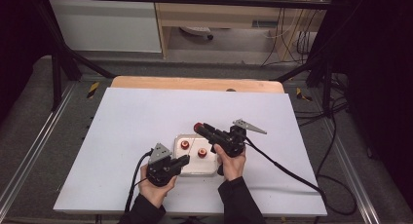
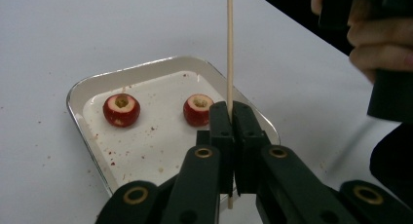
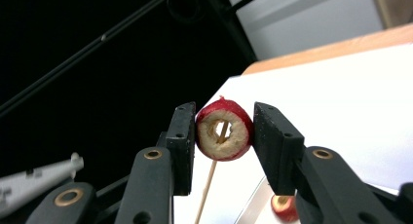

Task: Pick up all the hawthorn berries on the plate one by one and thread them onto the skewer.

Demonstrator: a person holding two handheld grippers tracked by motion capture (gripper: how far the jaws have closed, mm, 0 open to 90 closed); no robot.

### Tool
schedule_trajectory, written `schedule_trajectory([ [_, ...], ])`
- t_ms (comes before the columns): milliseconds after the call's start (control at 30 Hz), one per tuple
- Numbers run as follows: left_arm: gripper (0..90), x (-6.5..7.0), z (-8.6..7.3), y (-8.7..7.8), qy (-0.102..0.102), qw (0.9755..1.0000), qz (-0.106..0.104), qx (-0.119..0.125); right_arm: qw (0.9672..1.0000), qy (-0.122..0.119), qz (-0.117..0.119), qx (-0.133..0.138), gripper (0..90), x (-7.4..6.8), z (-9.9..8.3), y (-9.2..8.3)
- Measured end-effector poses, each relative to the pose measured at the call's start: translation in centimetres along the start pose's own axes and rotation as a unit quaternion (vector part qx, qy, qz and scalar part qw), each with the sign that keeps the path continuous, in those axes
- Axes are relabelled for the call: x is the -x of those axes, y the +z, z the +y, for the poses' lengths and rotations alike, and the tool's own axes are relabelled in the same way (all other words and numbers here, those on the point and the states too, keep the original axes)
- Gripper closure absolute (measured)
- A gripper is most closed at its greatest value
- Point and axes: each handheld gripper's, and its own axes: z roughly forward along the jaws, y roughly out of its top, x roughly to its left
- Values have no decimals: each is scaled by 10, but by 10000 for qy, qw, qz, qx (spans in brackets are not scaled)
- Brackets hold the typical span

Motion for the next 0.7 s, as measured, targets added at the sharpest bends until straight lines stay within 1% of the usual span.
schedule_trajectory([
  [100, 881, 0, 3, 1, 28, 10000, 37, -77, 10000, -27, -15, -28, 621, 0, -4, 1],
  [133, 881, -1, 3, 2, 31, 10000, 47, -64, 10000, -8, -8, -62, 621, 0, -5, 2],
  [167, 881, -2, 3, 3, 19, 10000, 52, -60, 10000, -31, 26, -88, 621, 0, -6, 2],
  [200, 881, -2, 4, 3, -14, 10000, 24, -78, 9999, -63, 10, -152, 621, 0, -8, 2],
  [267, 882, -3, 5, 4, 22, 10000, 49, -35, 9996, -42, 57, -268, 621, 0, -11, 3],
  [300, 882, -2, 6, 5, -4, 10000, 40, -55, 9996, -42, 57, -268, 621, 0, -11, 3],
  [333, 881, -2, 7, 7, 18, 10000, 57, -74, 9996, -34, 63, -285, 621, 0, -13, 4],
  [400, 881, -2, 8, 9, 49, 9999, 64, -106, 9994, -76, 28, -322, 621, -1, -15, 3],
  [433, 882, -2, 9, 11, 49, 10000, 59, -60, 9993, -131, 7, -339, 622, -2, -16, 3],
  [467, 882, -2, 9, 11, 59, 10000, 62, -43, 9989, -133, 24, -459, 621, -2, -18, 3],
  [500, 882, -2, 11, 12, 58, 10000, 65, -45, 9989, -133, 24, -459, 621, -2, -18, 3],
  [567, 882, -2, 13, 13, 56, 9999, 87, -41, 9984, -140, 52, -542, 621, -3, -22, 4],
  [600, 882, -2, 13, 14, 61, 9999, 94, -51, 9982, -176, 36, -565, 622, -3, -25, 4],
  [700, 882, -3, 13, 15, 112, 9999, 80, -82, 9981, -215, 1, -583, 622, -4, -27, 3],
])
